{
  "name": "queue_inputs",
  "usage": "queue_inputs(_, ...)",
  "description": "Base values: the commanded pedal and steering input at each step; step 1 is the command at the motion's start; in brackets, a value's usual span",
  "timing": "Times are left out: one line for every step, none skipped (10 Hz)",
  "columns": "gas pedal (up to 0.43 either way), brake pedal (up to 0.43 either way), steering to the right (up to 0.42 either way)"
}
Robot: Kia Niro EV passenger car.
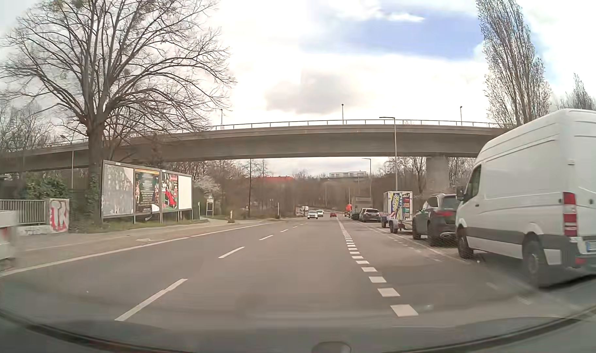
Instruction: Follow the waypoints while adhering to traffic rules and regulations
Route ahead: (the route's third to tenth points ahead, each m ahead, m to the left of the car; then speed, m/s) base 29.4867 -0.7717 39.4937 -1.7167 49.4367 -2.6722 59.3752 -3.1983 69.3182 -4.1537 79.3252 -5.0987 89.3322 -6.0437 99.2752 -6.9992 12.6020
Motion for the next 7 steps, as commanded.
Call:
queue_inputs(0.059,0.000,0.020)
queue_inputs(0.059,0.000,0.019)
queue_inputs(0.047,0.000,0.019)
queue_inputs(0.047,0.000,0.019)
queue_inputs(0.047,0.000,0.019)
queue_inputs(0.047,0.000,0.018)
queue_inputs(0.039,0.000,0.018)
